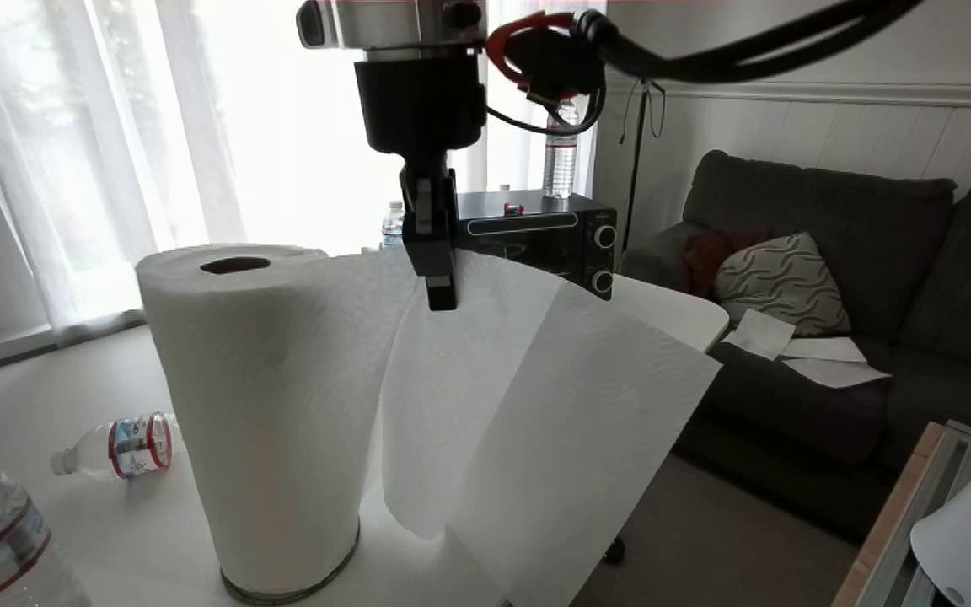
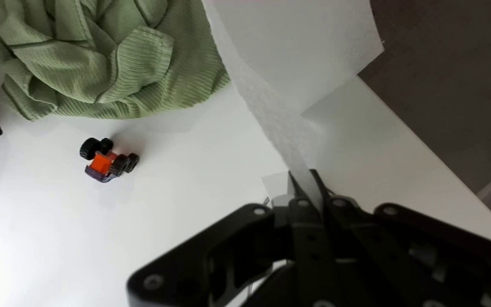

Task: Cut out the paper towel and put it on the green towel

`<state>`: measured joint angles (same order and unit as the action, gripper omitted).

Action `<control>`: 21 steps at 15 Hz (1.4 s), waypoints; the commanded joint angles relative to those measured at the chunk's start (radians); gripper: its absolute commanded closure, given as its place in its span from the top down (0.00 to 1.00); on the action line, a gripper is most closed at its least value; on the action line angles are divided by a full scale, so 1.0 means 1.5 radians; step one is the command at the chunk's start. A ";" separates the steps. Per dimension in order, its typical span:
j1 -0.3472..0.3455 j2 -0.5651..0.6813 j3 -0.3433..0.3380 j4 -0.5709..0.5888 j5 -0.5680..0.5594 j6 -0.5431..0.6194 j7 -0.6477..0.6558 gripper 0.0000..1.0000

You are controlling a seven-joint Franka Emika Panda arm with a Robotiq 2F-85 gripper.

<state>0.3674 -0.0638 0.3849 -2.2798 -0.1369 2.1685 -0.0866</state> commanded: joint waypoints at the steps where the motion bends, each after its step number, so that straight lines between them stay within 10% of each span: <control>1: -0.009 0.020 -0.010 -0.013 -0.051 0.048 0.023 0.00; 21: -0.007 0.221 -0.049 0.047 -0.094 0.152 -0.001 0.00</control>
<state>0.3497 0.2275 0.3200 -2.2413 -0.2550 2.3929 -0.0841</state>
